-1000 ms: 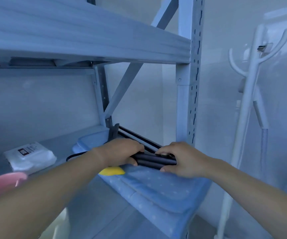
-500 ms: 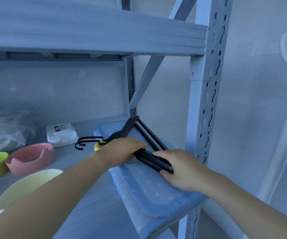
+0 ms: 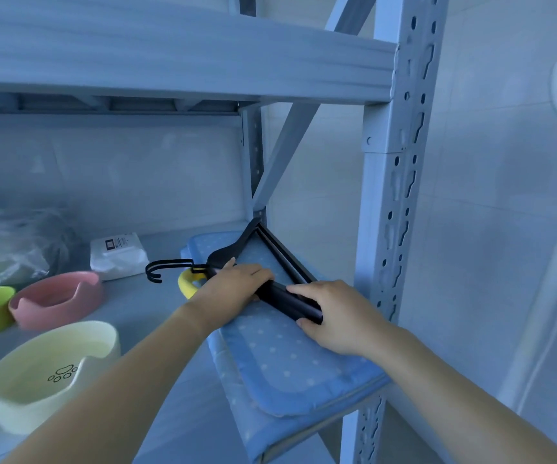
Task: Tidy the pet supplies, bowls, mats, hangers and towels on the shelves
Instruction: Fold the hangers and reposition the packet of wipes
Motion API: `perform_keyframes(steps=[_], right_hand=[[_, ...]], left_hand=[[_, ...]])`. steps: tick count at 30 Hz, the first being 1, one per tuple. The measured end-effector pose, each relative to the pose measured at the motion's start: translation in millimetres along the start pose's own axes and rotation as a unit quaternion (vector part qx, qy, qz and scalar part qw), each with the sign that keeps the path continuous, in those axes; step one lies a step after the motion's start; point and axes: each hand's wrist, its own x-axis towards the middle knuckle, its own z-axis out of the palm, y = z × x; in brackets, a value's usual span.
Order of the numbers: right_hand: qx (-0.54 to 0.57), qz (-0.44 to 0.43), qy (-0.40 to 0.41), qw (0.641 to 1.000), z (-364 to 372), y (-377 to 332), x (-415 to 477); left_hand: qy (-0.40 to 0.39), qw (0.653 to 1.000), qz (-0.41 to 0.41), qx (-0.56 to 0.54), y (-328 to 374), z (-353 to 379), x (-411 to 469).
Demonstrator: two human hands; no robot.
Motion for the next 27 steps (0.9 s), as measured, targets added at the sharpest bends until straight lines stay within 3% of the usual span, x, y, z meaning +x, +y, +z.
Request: perform_keyframes(steps=[13, 20, 27], right_hand=[[0.023, 0.01, -0.002, 1.0, 1, 1, -3], [0.047, 0.035, -0.017, 0.998, -11, 5, -10], [0.055, -0.005, 0.0, 0.998, -21, 5, -7]], left_hand=[[0.021, 1.0, 0.0, 0.005, 5, 1, -6], [0.019, 0.999, 0.048, 0.001, 12, -12, -6], [0.069, 0.997, 0.034, -0.025, 14, -15, -17]])
